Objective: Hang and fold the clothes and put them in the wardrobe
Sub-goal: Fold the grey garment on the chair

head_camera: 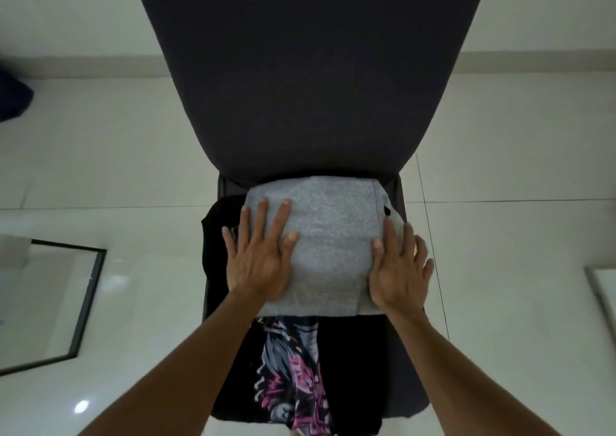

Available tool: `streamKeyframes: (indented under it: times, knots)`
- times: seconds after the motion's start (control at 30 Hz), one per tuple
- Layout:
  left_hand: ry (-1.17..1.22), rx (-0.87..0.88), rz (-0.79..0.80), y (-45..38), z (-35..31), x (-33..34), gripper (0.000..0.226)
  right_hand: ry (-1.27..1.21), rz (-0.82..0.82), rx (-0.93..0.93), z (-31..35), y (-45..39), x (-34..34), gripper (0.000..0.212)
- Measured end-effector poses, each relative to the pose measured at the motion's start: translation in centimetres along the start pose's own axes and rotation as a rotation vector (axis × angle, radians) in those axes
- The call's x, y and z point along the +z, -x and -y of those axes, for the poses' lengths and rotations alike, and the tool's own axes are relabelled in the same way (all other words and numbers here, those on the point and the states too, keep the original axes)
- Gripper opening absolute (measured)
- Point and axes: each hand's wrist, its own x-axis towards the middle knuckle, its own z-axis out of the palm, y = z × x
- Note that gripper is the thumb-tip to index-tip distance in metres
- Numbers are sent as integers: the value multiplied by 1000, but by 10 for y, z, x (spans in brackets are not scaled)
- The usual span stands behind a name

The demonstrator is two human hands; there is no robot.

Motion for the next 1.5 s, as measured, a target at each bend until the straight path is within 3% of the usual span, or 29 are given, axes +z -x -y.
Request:
streamKeyframes:
  times: [0.1,0.2,0.27,0.33,0.47,0.6,0.77,0.97,1.1,1.23,1.37,1.43,1.5]
  knots:
    - [19,-47,-81,2,0,0,61,-59,-158,27,-5,1,-4,62]
    - [169,-373,-257,23,-2,-9,67,-128,-203,97,-8,20,-11,60]
    - [223,-599,-221,37,0,-11,69,-156,-164,135,-9,29,-15,57]
    - [244,-689,-112,47,1,-10,69,-182,-98,149,-9,32,-17,50]
    - [291,-700,-94,42,7,-14,71,-273,-69,90,-18,20,-19,34]
    - [353,-690,-132,35,9,-16,73,-282,-75,65,-29,13,-28,31]
    - [395,-732,-62,43,6,-21,86,-226,-29,179,-21,17,-34,50]
    - [719,-785,211,31,8,-45,108,-516,182,339,-6,3,-44,71]
    - [892,-836,325,25,13,-56,98,-634,309,471,8,-1,-55,93]
    - [953,-888,518,25,19,-68,85,-455,433,511,11,-5,-69,103]
    - [896,-912,614,22,22,-74,99,-345,513,517,14,-6,-72,109]
    - [924,-928,626,21,22,-73,103,-409,541,537,11,-6,-74,115]
    - [985,-927,632,21,17,-75,91,-517,559,557,7,-6,-75,114]
